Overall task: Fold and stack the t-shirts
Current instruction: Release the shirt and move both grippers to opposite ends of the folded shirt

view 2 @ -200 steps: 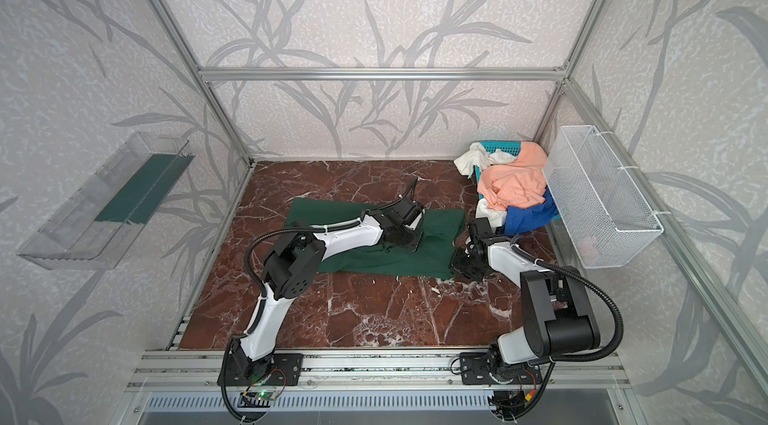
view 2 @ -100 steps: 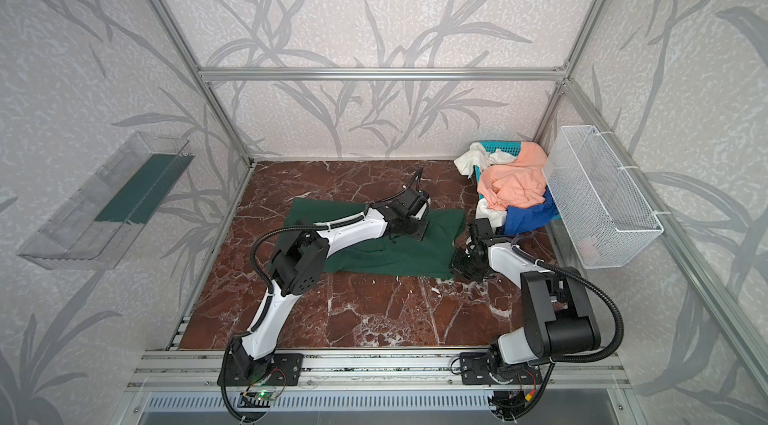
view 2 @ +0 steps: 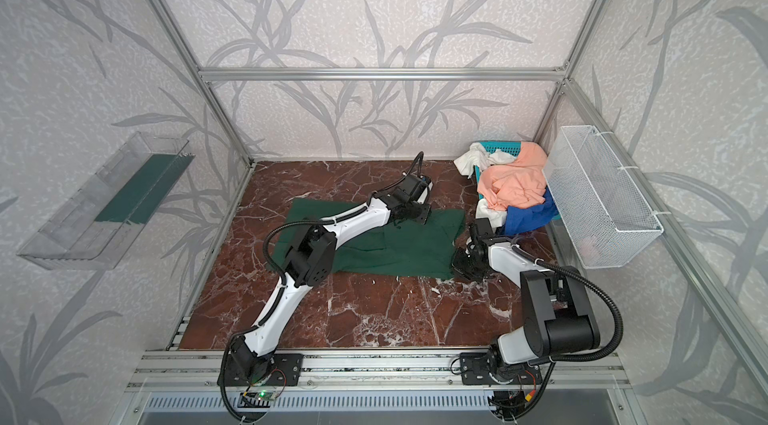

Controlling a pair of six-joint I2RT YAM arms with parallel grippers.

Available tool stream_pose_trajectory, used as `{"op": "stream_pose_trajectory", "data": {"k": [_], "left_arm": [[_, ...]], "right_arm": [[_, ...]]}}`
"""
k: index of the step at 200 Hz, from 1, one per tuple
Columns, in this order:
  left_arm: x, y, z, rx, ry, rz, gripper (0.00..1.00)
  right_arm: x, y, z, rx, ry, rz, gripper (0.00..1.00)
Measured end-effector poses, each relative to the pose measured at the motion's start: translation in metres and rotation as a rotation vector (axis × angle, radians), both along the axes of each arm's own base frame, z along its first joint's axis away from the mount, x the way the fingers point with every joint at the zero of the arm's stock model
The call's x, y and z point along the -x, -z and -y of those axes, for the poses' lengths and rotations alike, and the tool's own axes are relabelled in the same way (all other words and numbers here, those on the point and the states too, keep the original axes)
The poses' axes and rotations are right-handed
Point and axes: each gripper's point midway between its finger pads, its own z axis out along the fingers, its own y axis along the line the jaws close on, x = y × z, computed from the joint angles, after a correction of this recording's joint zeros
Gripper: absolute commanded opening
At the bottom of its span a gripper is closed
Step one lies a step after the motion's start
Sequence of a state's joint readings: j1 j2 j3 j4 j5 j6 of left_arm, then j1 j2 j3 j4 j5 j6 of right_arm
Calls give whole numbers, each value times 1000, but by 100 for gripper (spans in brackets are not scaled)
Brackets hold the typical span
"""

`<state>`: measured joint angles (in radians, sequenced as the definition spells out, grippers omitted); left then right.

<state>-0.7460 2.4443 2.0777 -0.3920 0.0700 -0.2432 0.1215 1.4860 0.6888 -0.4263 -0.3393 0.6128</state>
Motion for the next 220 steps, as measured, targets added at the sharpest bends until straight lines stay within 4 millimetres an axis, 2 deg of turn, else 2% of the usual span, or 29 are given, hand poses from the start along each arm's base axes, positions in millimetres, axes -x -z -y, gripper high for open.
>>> {"op": "stream_pose_trajectory", "data": {"k": [8,21,48,65,87,111,132,146,166,198,220], "left_arm": [[-3,-2,-3,-8,-7,13,74],[-8,-3,-8,-34,-6,39,79],[-20,-19,-27,-92,-44,109,82],[-25,-43,-45,-122,-89,166,84],[-20,-77,-74,-154,-149,238,88],[-5,-113,-119,-159,-232,301,89],[16,-130,-161,-157,-312,328,92],[30,-130,-192,-158,-369,330,93],[49,-113,-239,-188,-463,291,94],[77,-64,-309,-241,-620,180,97],[93,-37,-343,-262,-702,104,97]], "right_arm": [[-2,-2,-1,-4,-1,8,48],[-5,-7,-3,-8,-6,20,63],[1,-13,6,38,9,20,77],[7,-21,12,74,14,25,80],[8,-42,16,128,0,69,81],[-1,-71,4,152,-48,161,81],[-5,-87,-14,151,-103,219,80],[-5,-90,-26,152,-140,232,81],[-10,-91,-44,149,-181,230,81],[-28,-81,-70,164,-218,192,81],[-44,-72,-83,184,-231,174,81]]}}
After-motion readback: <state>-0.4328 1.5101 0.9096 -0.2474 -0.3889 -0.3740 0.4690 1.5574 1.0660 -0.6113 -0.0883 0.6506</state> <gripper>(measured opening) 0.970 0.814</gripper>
